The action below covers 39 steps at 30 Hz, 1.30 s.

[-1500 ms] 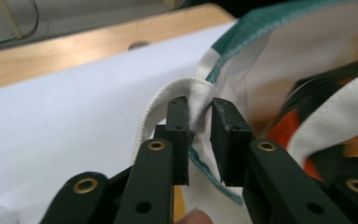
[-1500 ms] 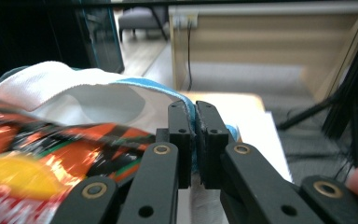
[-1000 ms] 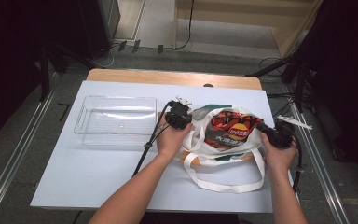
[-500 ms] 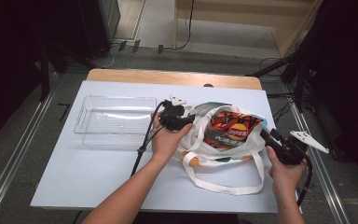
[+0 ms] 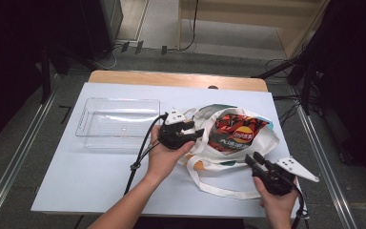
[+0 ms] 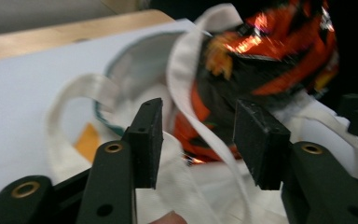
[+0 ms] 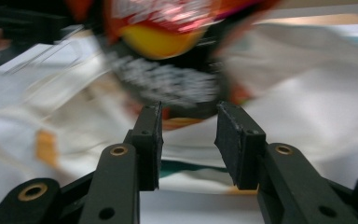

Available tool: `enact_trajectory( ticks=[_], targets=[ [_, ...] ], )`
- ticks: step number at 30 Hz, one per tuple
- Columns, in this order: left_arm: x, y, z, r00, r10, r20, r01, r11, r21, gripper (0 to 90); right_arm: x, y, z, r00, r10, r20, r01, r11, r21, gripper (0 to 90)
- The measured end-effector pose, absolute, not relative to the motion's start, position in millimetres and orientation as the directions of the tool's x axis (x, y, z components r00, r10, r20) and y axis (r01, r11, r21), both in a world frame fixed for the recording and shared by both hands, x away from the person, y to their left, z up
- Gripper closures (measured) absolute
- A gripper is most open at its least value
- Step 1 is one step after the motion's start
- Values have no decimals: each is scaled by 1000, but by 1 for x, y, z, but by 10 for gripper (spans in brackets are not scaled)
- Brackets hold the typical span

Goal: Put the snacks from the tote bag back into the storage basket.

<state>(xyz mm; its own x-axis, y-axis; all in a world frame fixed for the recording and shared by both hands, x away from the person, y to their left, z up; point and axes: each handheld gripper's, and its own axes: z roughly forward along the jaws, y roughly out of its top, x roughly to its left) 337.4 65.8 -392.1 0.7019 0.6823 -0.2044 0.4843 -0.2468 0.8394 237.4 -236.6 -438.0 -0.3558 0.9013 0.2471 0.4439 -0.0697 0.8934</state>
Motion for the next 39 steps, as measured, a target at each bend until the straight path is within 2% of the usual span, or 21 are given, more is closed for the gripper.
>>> enact_trajectory(
  ticks=[2, 5, 7, 10, 11, 15, 17, 19, 20, 23, 28, 33, 37, 39],
  targets=[
    [336, 58, -397, 714, 674, -190, 491, -288, 822, 474, 240, -218, -440, -404, 888, 218, 445, -18, 895, 617],
    [339, 48, -410, 710, 683, -169, 519, -346, 782, 460, 247, -198, -445, -449, 874, 187, 443, 36, 896, 580],
    [342, 47, -417, 689, 715, -116, 514, -370, 774, 544, 253, -187, -448, -471, 866, 166, 438, 67, 897, 547],
    [349, 52, -425, 647, 753, -119, 536, -339, 773, 664, 265, -176, -453, -471, 867, 164, 458, 82, 885, 527],
    [351, 53, -428, 645, 753, -130, 546, -336, 767, 677, 270, -174, -455, -462, 871, 167, 473, 82, 877, 527],
    [353, 49, -436, 645, 759, -87, 542, -375, 752, 703, 280, -168, -470, -448, 884, 132, 507, 130, 852, 616],
    [356, 48, -440, 632, 769, -94, 551, -361, 752, 712, 281, -164, -477, -433, 898, 76, 527, 184, 830, 704],
    [360, 47, -445, 617, 780, -102, 566, -350, 747, 719, 283, -164, -481, -427, 901, 81, 568, 197, 799, 839],
    [362, 47, -449, 612, 785, -97, 567, -350, 745, 721, 284, -165, -482, -425, 900, 97, 585, 191, 788, 869],
    [365, 46, -457, 603, 792, -95, 560, -336, 757, 728, 285, -166, -482, -428, 898, 106, 592, 190, 783, 873],
    [363, 49, -461, 608, 786, -109, 543, -312, 780, 727, 269, -185, -472, -423, 883, 205, 538, 63, 841, 759],
    [362, 50, -462, 607, 785, -125, 542, -294, 787, 724, 249, -212, -445, -351, 912, 212, 420, -49, 906, 671],
    [363, 51, -462, 607, 782, -140, 549, -286, 785, 724, 255, -220, -436, -317, 920, 229, 403, -87, 911, 460],
    [363, 51, -461, 609, 782, -134, 548, -293, 784, 724, 267, -221, -434, -337, 908, 247, 426, -87, 900, 384]
  ],
)
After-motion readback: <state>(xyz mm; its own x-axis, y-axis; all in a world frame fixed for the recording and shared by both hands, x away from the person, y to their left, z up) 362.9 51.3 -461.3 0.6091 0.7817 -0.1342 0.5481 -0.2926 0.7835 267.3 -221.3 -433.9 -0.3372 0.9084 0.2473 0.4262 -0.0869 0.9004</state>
